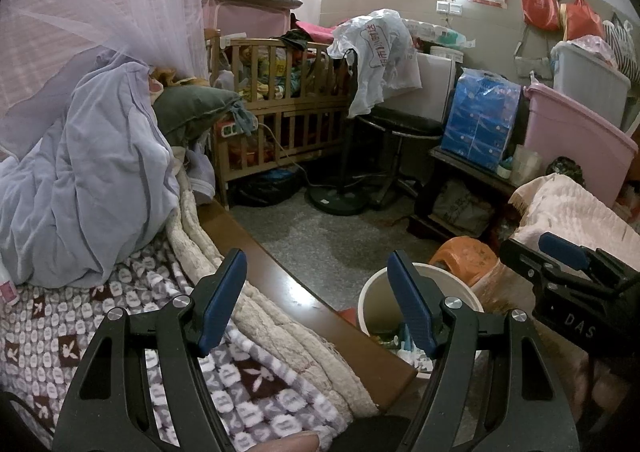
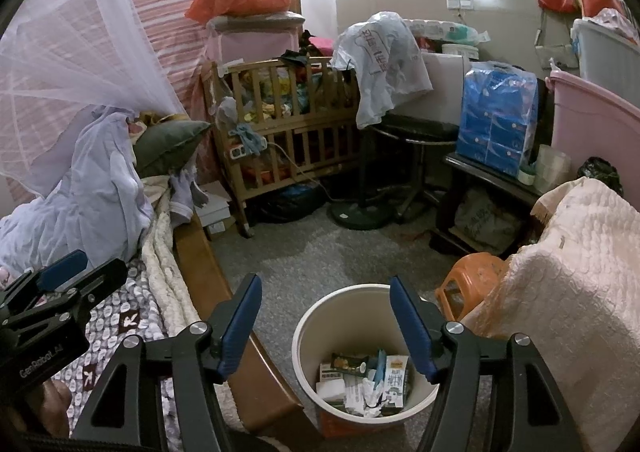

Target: Collect trash

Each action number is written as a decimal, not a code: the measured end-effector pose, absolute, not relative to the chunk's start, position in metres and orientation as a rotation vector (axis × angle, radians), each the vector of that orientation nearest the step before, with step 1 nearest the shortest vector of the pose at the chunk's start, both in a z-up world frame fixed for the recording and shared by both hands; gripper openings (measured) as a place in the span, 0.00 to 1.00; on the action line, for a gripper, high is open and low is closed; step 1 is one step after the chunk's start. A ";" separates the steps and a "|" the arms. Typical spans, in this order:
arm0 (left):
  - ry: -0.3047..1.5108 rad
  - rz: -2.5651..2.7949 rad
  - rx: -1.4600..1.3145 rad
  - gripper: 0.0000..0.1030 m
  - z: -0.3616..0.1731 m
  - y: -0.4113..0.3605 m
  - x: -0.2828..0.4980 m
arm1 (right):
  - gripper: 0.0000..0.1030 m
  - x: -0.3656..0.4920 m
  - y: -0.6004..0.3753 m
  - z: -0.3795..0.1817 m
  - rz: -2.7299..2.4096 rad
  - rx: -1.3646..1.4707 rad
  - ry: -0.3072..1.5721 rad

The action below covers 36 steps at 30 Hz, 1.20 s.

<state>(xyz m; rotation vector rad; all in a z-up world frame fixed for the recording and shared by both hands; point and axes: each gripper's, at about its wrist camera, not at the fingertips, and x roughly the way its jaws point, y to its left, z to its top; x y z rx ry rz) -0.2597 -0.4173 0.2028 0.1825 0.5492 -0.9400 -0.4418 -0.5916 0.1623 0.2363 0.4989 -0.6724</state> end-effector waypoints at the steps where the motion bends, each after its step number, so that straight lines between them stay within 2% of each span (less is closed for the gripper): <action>1: 0.550 -0.940 0.184 0.70 0.202 -0.417 -0.259 | 0.63 -0.442 -0.592 0.162 -0.671 0.236 0.499; 36: 0.554 -0.947 0.193 0.70 0.198 -0.418 -0.255 | 0.65 -0.442 -0.604 0.155 -0.668 0.246 0.520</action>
